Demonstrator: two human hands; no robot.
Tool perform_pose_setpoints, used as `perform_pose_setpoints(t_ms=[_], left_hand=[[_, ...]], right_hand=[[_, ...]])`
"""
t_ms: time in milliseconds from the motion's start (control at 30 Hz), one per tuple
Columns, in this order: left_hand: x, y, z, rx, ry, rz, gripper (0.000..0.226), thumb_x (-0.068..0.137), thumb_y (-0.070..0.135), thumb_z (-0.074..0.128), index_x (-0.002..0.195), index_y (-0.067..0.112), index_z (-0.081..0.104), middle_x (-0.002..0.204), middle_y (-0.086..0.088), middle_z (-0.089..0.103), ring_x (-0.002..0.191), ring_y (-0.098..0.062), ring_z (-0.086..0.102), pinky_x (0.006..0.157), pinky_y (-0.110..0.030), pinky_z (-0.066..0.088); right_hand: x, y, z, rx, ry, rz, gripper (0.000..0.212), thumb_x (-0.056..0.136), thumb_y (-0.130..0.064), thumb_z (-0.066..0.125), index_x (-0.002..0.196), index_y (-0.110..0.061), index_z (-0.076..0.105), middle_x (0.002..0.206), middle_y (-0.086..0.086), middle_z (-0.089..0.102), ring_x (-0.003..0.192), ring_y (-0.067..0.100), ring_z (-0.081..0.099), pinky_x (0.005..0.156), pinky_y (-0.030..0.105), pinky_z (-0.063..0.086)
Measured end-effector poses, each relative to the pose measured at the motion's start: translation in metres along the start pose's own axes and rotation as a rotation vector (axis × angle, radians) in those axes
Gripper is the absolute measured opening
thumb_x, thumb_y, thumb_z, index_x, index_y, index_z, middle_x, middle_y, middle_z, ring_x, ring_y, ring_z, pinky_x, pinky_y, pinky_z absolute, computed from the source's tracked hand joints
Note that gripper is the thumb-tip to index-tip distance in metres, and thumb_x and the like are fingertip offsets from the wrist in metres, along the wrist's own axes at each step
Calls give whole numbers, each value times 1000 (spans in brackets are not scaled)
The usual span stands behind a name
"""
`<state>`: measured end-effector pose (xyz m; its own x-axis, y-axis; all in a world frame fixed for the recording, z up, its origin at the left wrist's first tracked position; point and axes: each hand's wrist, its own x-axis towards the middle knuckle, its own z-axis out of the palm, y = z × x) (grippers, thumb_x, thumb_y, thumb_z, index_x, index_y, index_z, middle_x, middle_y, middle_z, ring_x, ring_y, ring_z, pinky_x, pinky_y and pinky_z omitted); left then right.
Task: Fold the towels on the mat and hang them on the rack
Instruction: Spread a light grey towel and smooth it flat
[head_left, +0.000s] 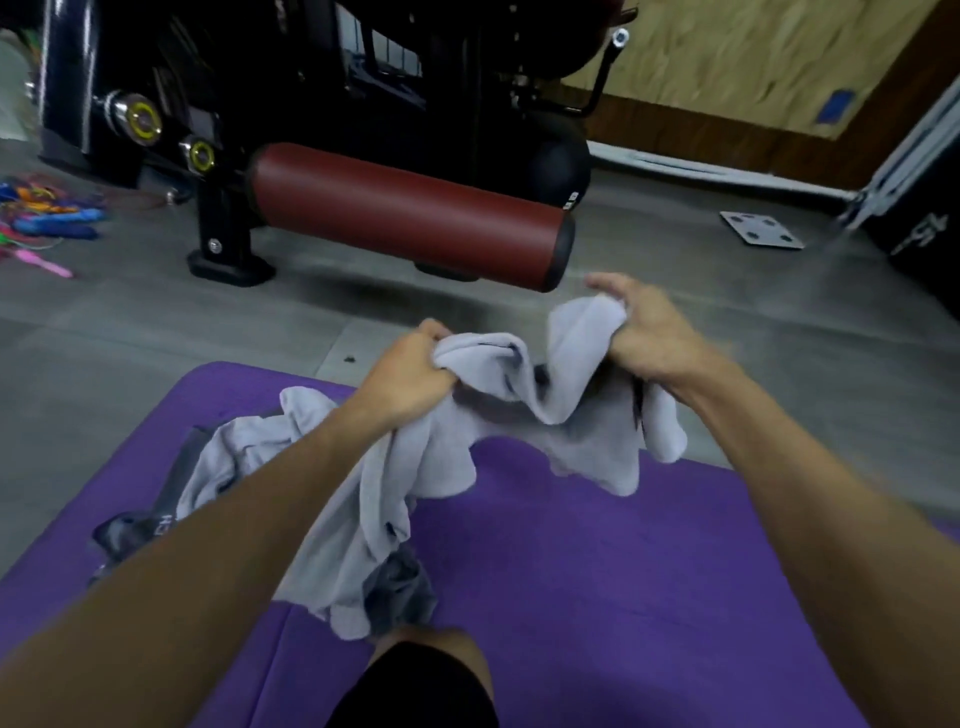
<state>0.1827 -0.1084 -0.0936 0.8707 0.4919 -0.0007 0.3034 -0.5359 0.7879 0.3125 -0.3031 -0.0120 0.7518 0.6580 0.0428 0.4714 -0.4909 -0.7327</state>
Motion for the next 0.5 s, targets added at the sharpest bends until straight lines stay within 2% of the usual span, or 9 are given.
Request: perform_pose_setpoints(t_ms=[67,100,133,167,200,300,367,433,500], left_hand=[[3,45,1,-85,-39,88,22,79,20,69,97,24,58,94,6,67,87,-11,62,76,-26,50],[3,67,4,-113,-81,130,23,78,17,69,98,24,60,93,7,68,83,-7,62,75,-23,50],[3,87,8,-141,-129,174,25,78,12,69,99,22,61,93,5,68,81,-5,62,74,-21,50],[2,104,12,-174,-168,215,27,77,7,69,101,20,62,95,3,69,80,-4,61,74,-20,49],[3,118,17,-215,-186,246,30,76,4,70,102,17,62,97,0,69,80,-5,60,75,-21,49],[6,140,39,-221,-128,272,44,72,3,76,108,19,58,89,2,65,74,-6,60,68,-25,51],[7,142,67,56,-10,290,51,68,7,74,111,25,53,87,1,63,76,-15,60,65,-29,49],[6,138,104,380,119,296,51,66,14,67,113,22,52,95,-5,64,86,-28,60,69,-35,48],[2,132,146,531,204,229,50,66,19,67,113,17,52,101,-11,60,91,-37,59,70,-37,45]], right_hand=[[-10,9,1,-73,-154,-11,59,82,-1,65,138,-12,49,106,-1,64,95,7,60,79,12,43],[-14,16,-1,-43,-194,-5,43,82,0,64,123,-14,63,97,-3,67,85,5,61,74,18,49],[-18,20,-5,16,-205,-2,24,82,2,61,97,-14,71,83,-3,67,70,4,58,66,25,51],[-20,28,-14,60,-176,0,19,83,4,57,75,-11,66,70,-2,61,60,5,51,60,30,48],[-21,35,-25,99,-134,3,19,83,5,54,70,-6,61,67,0,58,59,7,48,59,29,45],[-24,59,-66,241,82,-13,10,85,4,51,88,8,59,79,5,59,73,11,50,67,30,43],[-30,72,-93,291,195,-38,10,83,5,48,87,6,58,80,5,59,74,11,51,66,31,44],[-38,85,-116,279,253,-91,17,82,5,46,76,-7,57,75,-1,60,69,8,52,62,26,46],[-46,104,-132,258,304,-130,20,81,3,47,74,-14,54,71,-5,58,65,6,50,58,22,45]])
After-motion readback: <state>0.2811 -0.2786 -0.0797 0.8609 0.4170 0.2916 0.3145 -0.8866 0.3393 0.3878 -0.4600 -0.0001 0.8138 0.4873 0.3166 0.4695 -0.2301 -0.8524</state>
